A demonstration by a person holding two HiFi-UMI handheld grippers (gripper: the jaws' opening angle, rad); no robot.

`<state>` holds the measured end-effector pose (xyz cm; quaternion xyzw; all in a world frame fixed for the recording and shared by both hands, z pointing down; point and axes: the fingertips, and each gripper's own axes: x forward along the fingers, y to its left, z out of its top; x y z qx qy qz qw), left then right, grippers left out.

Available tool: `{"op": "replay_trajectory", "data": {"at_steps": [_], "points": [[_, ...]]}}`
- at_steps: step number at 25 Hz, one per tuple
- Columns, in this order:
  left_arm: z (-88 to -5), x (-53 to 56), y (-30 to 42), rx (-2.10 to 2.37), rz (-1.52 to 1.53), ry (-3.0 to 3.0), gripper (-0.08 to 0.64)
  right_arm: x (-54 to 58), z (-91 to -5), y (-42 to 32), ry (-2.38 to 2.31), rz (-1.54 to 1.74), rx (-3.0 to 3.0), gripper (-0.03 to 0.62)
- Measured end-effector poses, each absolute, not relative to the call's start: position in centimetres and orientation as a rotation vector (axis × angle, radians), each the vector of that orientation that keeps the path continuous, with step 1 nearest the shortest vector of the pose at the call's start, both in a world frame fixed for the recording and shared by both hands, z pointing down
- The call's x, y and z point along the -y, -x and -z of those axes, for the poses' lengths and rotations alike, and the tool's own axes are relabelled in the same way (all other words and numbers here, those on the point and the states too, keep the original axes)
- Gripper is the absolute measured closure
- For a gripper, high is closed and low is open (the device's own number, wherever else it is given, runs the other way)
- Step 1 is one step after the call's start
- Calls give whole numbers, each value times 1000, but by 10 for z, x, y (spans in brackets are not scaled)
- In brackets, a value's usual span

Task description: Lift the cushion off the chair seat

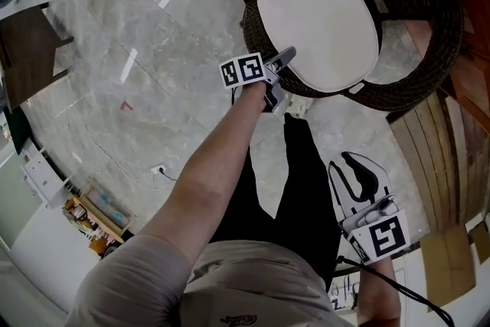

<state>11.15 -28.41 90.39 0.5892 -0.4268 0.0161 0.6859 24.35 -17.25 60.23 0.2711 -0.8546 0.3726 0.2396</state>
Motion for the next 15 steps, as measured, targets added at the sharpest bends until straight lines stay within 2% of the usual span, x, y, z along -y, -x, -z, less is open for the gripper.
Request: {"op": "replay_trajectory", "data": {"at_steps": [13, 15], "points": [[-906, 319, -182, 741, 60, -1364, 304, 172, -621, -245, -753, -1071, 2312, 485], [-909, 322, -186, 740, 59, -1357, 339, 172, -623, -246, -757, -1074, 2309, 485]]}}
